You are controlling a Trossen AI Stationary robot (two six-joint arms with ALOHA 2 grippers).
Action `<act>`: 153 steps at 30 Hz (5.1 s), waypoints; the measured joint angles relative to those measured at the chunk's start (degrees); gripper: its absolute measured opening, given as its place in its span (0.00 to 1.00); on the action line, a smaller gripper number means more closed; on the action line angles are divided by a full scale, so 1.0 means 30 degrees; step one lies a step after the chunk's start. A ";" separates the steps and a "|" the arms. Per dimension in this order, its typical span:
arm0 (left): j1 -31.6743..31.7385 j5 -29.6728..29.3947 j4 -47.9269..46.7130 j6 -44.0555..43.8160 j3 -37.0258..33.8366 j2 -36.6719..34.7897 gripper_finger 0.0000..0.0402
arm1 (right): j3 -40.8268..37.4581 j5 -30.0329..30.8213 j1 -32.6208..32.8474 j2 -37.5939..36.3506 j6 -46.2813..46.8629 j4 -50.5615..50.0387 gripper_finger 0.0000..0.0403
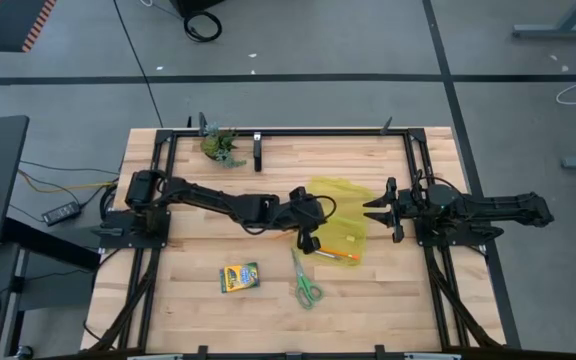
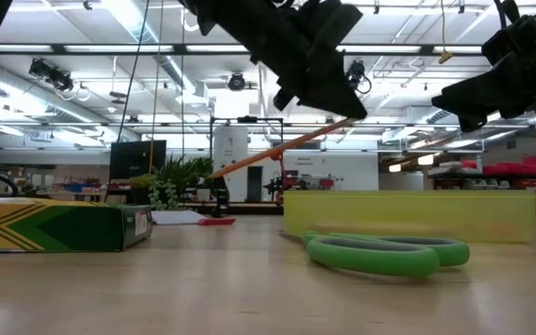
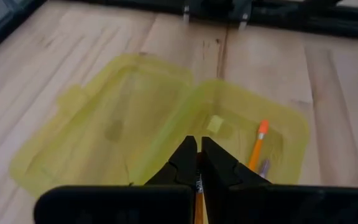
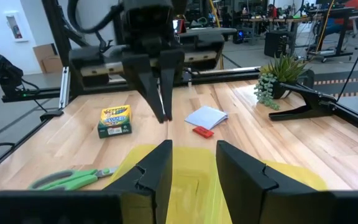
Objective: Pack school essentials
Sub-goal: Put the orange pencil into the yellow supply box, then put the green scissors into the yellow supply box
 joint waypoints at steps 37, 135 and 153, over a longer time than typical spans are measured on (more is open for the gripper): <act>-0.0539 0.5248 0.8563 0.5790 0.1242 0.2971 0.03 | 0.0007 -0.0009 0.0004 0.0138 0.0000 -0.0034 0.33; -0.2097 0.8739 0.2053 1.2364 0.1177 0.4351 0.27 | 0.0007 -0.0004 0.0004 0.0277 0.0000 0.0000 0.33; -0.2816 0.8563 -0.2296 1.4495 0.1184 0.3475 0.27 | 0.0007 0.0000 0.0004 0.0277 0.0000 -0.0007 0.33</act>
